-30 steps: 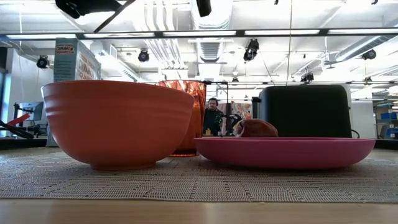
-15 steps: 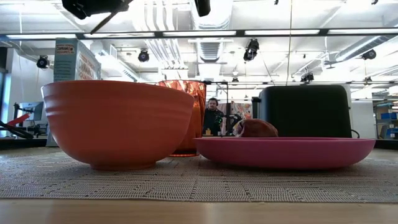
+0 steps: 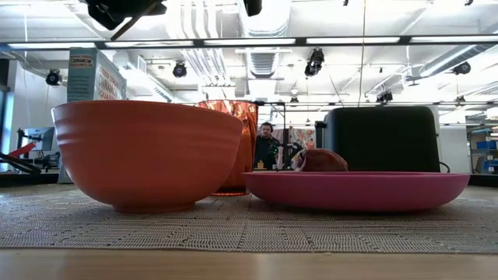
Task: Arrange a breakfast setting
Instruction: Put the golden spoon to the left of the orange bowl on the gray mat
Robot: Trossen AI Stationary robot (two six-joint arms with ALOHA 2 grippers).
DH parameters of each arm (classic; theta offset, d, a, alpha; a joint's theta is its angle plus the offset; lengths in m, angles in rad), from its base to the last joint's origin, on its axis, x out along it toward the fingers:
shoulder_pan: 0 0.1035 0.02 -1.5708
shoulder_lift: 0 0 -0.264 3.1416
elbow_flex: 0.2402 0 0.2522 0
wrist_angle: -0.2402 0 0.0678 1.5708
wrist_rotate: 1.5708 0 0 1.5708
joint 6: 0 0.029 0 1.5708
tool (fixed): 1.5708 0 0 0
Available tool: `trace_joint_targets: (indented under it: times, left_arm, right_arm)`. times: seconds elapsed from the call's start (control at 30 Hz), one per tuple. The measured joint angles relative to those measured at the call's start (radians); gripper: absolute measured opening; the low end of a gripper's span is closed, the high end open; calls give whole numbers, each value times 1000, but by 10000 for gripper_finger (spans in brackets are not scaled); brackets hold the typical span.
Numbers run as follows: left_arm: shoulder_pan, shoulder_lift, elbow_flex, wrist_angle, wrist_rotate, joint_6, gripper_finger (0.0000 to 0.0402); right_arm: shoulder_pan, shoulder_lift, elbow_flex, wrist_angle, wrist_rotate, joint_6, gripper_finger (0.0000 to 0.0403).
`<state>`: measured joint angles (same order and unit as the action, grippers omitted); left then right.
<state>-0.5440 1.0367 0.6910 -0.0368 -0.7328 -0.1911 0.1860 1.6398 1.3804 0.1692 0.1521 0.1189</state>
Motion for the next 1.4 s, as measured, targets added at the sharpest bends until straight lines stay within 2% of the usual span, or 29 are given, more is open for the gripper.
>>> trace_joint_targets:
  times: [0.33, 0.57, 0.93, 1.07, 1.2, 1.3, 1.4]
  left_arm:
    - [4, 0, 0, -2, 10, 26, 13]
    - [4, 0, 0, -1, 8, 22, 10]
    - [11, 0, 11, -5, -1, 1, 7]
    - [12, 0, 11, -9, -14, -70, 7]
    - [24, 0, 13, -32, -50, -163, 7]
    - [58, -4, 25, -139, -61, -328, 7]
    - [96, -7, 39, -353, -50, -571, 8]
  right_arm:
    - [-1, 0, 0, 0, -4, 4, 28]
    - [-1, 0, 0, 0, 1, 69, 45]
    - [-3, -11, 0, -49, 5, 73, 163]
    - [-25, -58, 0, -156, 6, 194, 185]
    - [-57, -120, 0, -320, 20, 246, 187]
    - [-79, -156, 0, -423, 48, 273, 182]
    - [-101, -182, 0, -509, 50, 275, 177]
